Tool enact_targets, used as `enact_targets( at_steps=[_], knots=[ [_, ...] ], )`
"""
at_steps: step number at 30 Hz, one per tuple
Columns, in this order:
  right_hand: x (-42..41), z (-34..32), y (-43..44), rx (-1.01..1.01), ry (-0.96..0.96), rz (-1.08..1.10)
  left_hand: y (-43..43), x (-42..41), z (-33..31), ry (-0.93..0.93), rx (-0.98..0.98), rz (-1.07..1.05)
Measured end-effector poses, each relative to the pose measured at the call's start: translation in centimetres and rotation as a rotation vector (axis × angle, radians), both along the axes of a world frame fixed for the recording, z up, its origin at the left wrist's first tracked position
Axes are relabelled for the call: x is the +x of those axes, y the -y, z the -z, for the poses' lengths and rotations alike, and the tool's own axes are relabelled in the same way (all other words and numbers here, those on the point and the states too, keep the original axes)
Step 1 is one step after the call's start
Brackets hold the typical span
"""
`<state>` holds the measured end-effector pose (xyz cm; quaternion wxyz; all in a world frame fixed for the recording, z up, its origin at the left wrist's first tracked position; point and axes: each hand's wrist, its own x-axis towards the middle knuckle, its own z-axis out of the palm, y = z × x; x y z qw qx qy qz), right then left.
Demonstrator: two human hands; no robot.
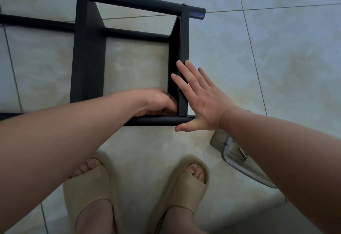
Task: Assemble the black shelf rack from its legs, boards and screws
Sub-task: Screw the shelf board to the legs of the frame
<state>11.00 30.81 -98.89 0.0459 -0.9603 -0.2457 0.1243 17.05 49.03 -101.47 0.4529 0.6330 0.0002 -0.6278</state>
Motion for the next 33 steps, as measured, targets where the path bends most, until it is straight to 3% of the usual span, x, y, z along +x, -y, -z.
enact_targets(
  at_steps=[18, 33],
  knots=[
    [0.0, -0.2, -0.1, -0.008, -0.007, 0.001, 0.0, 0.2, 0.0, -0.105, -0.033, -0.030],
    [0.0, -0.1, 0.0, -0.002, -0.007, 0.001, 0.6, 0.6, -0.5, -0.058, -0.043, -0.025]
  ],
)
